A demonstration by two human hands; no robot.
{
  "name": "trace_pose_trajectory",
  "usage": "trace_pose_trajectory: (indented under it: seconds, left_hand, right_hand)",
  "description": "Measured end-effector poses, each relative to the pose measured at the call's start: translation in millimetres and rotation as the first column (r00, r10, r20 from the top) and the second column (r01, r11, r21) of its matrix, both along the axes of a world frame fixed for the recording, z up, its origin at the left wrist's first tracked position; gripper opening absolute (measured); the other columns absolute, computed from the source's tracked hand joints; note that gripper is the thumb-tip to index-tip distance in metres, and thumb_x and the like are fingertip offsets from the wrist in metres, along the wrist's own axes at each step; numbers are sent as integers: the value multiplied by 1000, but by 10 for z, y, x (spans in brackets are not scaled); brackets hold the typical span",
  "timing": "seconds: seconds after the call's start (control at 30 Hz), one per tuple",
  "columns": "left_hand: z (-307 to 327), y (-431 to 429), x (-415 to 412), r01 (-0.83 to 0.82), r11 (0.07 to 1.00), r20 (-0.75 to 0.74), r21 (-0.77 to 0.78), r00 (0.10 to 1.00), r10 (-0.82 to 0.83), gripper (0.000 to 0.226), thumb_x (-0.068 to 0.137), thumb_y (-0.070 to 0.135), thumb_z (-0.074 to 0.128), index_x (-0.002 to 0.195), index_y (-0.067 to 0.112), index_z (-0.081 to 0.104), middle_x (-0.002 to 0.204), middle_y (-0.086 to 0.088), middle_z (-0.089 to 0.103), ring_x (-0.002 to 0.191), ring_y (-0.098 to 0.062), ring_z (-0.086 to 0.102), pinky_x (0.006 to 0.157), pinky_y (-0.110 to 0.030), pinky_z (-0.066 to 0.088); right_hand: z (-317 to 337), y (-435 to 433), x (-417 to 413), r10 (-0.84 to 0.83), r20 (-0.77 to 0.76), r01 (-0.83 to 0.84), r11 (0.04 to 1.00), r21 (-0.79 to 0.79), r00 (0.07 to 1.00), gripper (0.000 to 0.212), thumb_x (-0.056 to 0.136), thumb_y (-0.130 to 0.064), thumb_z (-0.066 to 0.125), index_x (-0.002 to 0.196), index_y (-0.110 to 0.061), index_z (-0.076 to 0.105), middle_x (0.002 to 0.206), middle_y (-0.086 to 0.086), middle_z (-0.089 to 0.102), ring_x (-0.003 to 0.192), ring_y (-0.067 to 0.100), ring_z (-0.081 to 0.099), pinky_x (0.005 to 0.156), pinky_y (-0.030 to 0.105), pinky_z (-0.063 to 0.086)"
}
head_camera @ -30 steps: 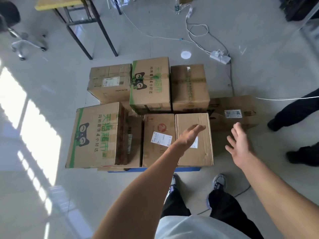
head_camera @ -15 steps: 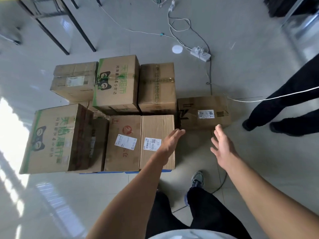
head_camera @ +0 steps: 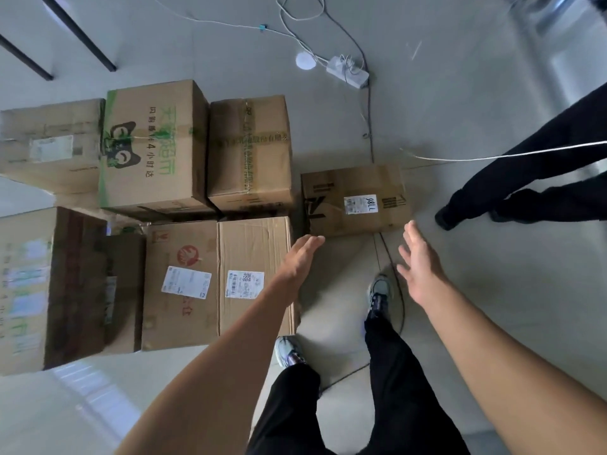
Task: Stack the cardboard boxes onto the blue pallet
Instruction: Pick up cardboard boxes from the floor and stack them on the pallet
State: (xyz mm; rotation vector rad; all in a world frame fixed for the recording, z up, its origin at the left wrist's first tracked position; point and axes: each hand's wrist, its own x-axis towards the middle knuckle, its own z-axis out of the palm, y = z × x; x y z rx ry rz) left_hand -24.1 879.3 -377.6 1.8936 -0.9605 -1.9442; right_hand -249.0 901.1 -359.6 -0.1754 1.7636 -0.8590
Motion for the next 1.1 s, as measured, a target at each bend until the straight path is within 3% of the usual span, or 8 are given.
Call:
trace_pose_trajectory:
  seconds: [0.1, 0.27, 0.37, 0.5, 0.63, 0.83, 0.97, 1.1]
  left_hand:
    - [-260, -234, -185, -21, 999, 32, 24, 999, 20, 72, 95, 62, 53, 155, 23, 40, 164, -4, 35, 149, -29, 34, 117, -45, 29]
    - [-800, -671, -585, -117, 990, 110, 73, 988, 109, 101, 67, 75, 53, 154, 24, 45, 161, 2, 41, 147, -22, 37, 118, -46, 30]
    - [-1297, -946, -783, -195, 973, 186, 121, 968, 171, 90, 72, 70, 56, 151, 28, 49, 158, 3, 45, 146, -23, 39, 120, -53, 31]
    - [-1975, -1262, -992, -222, 960, 242, 171, 954, 177, 86, 76, 72, 52, 151, 30, 47, 157, 2, 45, 144, -26, 40, 119, -54, 32]
    - [-2678, -1510, -1106, -261, 949, 274, 178, 939, 207, 83, 83, 72, 51, 154, 28, 43, 157, -4, 46, 142, -30, 43, 120, -54, 31]
    - [-3561, -1777, -1145, -395, 905, 356, 157, 877, 321, 77, 97, 61, 53, 163, 37, 22, 168, -1, 28, 151, -30, 30, 123, -51, 25]
    - [-3862, -1904, -1138, -447, 885, 376, 130, 848, 373, 85, 95, 61, 55, 164, 38, 13, 169, -1, 24, 152, -30, 28, 122, -51, 24]
    - [-4016, -1941, -1128, -495, 860, 394, 125, 820, 415, 87, 93, 61, 55, 164, 40, 8, 170, -1, 22, 152, -31, 27, 119, -50, 24]
  right_hand:
    - [-347, -261, -266, 28, -7, -28, 999, 24, 1000, 63, 105, -58, 45, 160, -30, 36, 166, -9, 36, 150, 13, 37, 118, 42, 31]
    - [-1103, -765, -760, 74, 16, -75, 993, 89, 997, 61, 105, -57, 46, 159, -30, 37, 165, -9, 37, 150, 13, 37, 119, 43, 29]
    - [-1595, -1064, -1064, 107, 34, -111, 985, 132, 994, 63, 104, -59, 46, 160, -31, 36, 166, -11, 36, 150, 13, 36, 122, 44, 28]
    - [-2308, -1455, -1426, 172, 46, -177, 972, 154, 984, 69, 102, -64, 45, 161, -31, 33, 168, -12, 30, 153, 13, 31, 126, 49, 22]
    - [-3060, -1802, -1740, 204, 23, -205, 966, 156, 979, 66, 102, -64, 46, 160, -34, 35, 168, -14, 31, 152, 9, 31, 127, 46, 21]
    - [-3909, -2088, -2049, 265, -62, -253, 955, 155, 962, 60, 103, -61, 44, 157, -37, 40, 166, -12, 34, 135, 2, 33, 107, 32, 22]
    - [-4254, -2132, -2173, 341, -117, -321, 934, 157, 933, 62, 105, -59, 40, 161, -35, 31, 172, -11, 20, 156, 10, 19, 123, 37, 17]
    - [-4452, -2136, -2225, 377, -152, -350, 919, 181, 914, 69, 106, -61, 37, 166, -33, 16, 175, -9, 2, 160, 12, 4, 129, 45, 7]
